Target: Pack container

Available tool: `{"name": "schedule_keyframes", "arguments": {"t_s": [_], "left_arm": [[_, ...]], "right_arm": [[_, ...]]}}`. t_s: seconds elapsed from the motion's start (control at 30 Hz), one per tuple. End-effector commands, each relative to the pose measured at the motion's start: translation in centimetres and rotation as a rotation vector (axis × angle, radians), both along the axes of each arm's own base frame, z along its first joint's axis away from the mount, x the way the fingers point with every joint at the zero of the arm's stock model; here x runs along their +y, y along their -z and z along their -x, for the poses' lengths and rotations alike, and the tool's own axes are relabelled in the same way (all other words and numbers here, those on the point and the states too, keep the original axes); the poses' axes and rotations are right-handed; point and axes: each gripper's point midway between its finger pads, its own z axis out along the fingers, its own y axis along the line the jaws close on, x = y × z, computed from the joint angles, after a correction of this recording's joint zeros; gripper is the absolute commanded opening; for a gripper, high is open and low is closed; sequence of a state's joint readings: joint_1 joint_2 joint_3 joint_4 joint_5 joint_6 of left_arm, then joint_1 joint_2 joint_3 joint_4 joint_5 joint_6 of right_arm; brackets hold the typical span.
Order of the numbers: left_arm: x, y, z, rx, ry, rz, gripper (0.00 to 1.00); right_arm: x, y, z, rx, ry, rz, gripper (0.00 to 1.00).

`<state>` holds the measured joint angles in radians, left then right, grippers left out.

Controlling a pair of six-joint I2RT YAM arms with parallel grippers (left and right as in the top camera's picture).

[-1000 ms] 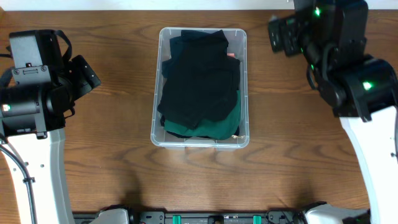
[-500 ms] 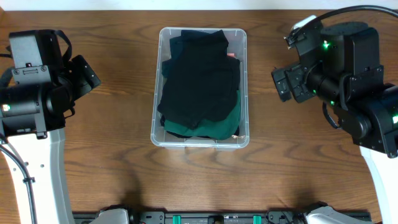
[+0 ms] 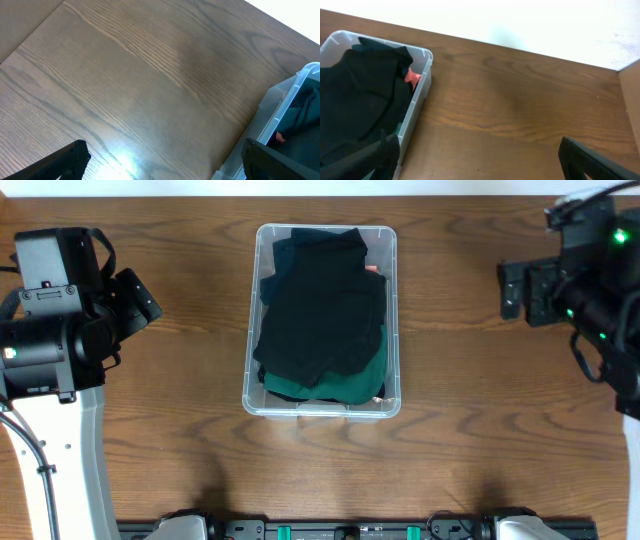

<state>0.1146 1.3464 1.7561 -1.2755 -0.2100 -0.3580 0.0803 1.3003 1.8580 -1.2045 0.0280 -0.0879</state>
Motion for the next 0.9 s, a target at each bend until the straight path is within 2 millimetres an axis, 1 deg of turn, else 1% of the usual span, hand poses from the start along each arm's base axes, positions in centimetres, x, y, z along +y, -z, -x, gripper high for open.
{"name": "schedule_keyframes", "arguments": {"t_s": [0.0,0.1,0.23,0.33,0.4,0.47,0.6,0.67,0.87], "left_arm": [[0.3,0.0,0.0,0.008,0.002,-0.018,0.98],[0.3,0.0,0.0,0.008,0.002,-0.018,0.98],[0.3,0.0,0.0,0.008,0.002,-0.018,0.98],[0.3,0.0,0.0,0.008,0.002,-0.018,0.98],[0.3,0.0,0.0,0.008,0.002,-0.018,0.98],[0.3,0.0,0.0,0.008,0.002,-0.018,0.98],[0.3,0.0,0.0,0.008,0.002,-0.018,0.98],[0.3,0.0,0.0,0.008,0.002,-0.018,0.98],[0.3,0.0,0.0,0.008,0.002,-0.018,0.98]], "right_arm": [[-1.2,-1.6,1.5,-0.052,0.033,-0.014,0.99],[-2.4,-2.4,2.6,-0.085,0.069,-0.011,0.99],[-3.9,-2.7,5.2,-0.138,0.105,0.02,0.99],[-4.6,-2.1,6.7,-0.201,0.128,0.035,0.99],[-4.9,-1.0,7.8,-0.252,0.144,0.039,0.99],[-4.9,0.9,8.7,-0.275,0.152,0.039,0.99],[-4.8,6.1,10.2,-0.279,0.164,0.021,0.99],[-4.7,8.2,10.6,-0.285,0.168,0.013,0.99],[-4.6,15.7,11.3,-0.276,0.192,-0.032,0.99]]}}
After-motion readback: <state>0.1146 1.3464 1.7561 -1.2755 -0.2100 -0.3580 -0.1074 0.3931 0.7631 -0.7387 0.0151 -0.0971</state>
